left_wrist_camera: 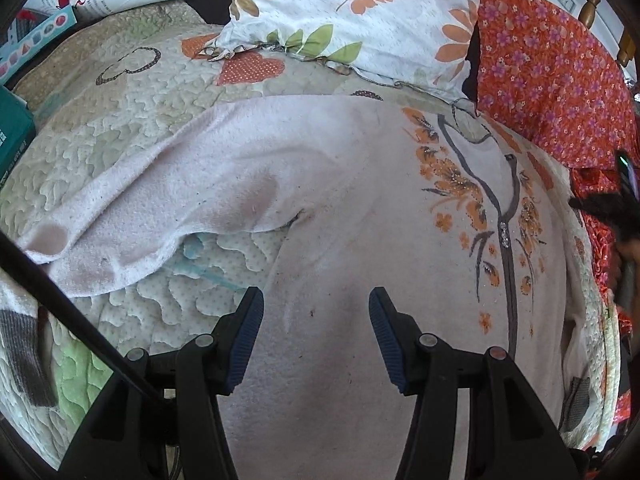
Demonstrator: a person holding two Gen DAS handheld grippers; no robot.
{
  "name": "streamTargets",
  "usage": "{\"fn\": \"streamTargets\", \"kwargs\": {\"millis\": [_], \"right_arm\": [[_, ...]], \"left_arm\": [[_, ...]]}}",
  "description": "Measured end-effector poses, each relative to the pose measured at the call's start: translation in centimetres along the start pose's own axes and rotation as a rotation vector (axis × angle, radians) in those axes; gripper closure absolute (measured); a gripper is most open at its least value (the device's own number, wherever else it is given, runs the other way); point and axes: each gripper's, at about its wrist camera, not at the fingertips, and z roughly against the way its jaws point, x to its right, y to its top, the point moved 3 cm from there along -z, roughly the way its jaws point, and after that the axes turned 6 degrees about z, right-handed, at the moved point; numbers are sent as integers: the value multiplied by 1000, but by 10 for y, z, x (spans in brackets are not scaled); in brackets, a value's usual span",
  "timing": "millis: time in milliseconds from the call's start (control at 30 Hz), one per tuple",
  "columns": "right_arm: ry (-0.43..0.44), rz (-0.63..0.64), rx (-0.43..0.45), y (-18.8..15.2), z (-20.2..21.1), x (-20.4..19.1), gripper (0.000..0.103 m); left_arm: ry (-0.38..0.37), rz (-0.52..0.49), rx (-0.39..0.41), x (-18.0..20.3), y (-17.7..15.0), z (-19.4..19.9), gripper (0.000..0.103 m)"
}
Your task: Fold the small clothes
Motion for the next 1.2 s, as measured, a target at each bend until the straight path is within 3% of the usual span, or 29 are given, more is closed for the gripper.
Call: {"fn": "streamTargets", "kwargs": {"millis": [67,133,233,333,433,533,567,600,633,733,1033,1133,1200], "right_arm": [[127,29,-6,-34,29,-8,82],[239,77,0,-86,69,-19,57],[321,156,-28,-161,116,-31,50],[319,216,-43,-218,142,-45,44],[252,315,-52,-266,148,-64,42],[138,389,-49,-291,130,-80,42],[121,388,-51,-292,123,-80,46],[99,385,-51,-297,120,-78,77],[69,375,-57,-296,116,-73,94],[70,225,-7,-279,138,-34,95],[-308,-368,240,-231,232,201,97],[-297,-511,265,-222,242,236,97],[-265,-541,275,-214,241,238,97]], "left_arm": [[-9,5,2,-1,-1,3,49],[-16,10,4,-2,-3,7,49],[-27,19,6,-4,-7,11,48],[-39,24,7,-6,-16,14,48],[-53,32,4,-8,-25,16,48],[-62,47,8,-13,-32,21,48],[-61,51,14,-14,-34,23,48],[-59,55,27,-17,-35,27,48],[-55,58,39,-19,-35,30,48],[-53,74,75,-26,-34,40,48],[-98,179,83,-48,-25,46,48],[-102,195,91,-52,-23,49,48],[-104,201,98,-55,-22,51,48]]}}
